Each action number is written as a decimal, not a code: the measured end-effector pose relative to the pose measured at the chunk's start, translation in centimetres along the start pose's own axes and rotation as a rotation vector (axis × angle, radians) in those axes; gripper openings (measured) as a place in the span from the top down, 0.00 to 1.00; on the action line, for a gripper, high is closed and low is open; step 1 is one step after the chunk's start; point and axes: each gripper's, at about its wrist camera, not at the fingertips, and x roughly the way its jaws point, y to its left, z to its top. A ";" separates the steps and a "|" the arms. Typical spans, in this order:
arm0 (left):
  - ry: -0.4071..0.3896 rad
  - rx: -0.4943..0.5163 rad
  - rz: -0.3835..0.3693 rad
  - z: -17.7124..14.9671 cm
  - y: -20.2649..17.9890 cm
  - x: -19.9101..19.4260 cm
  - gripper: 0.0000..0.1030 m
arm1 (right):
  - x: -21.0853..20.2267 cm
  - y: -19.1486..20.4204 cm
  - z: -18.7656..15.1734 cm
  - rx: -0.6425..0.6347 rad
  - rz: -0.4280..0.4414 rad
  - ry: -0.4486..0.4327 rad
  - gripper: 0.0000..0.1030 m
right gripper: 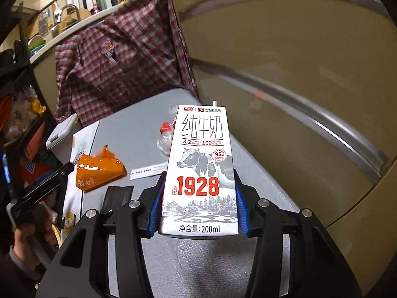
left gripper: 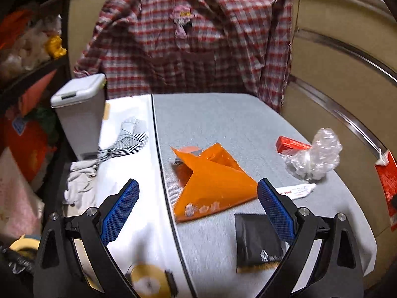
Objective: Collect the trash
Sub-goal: 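Grasp the orange snack bag with the left gripper while the right gripper holds the carton, then carry the orange bag and white milk carton over the bin with both grippers, then lower both grippers into the bin and open them to drop bag and carton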
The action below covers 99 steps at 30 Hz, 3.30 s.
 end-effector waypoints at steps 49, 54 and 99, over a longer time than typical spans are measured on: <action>-0.101 0.009 0.078 -2.8 4.2 -19.7 1.00 | -5.6 13.8 -4.7 -0.226 0.260 -0.118 0.53; -0.112 -0.028 0.130 -4.0 5.9 -22.0 1.00 | -6.2 17.4 -6.6 -0.273 0.331 -0.095 0.53; -0.033 -0.254 0.315 -8.8 17.3 -22.2 0.99 | -6.2 30.6 -13.9 -0.479 0.514 -0.011 0.53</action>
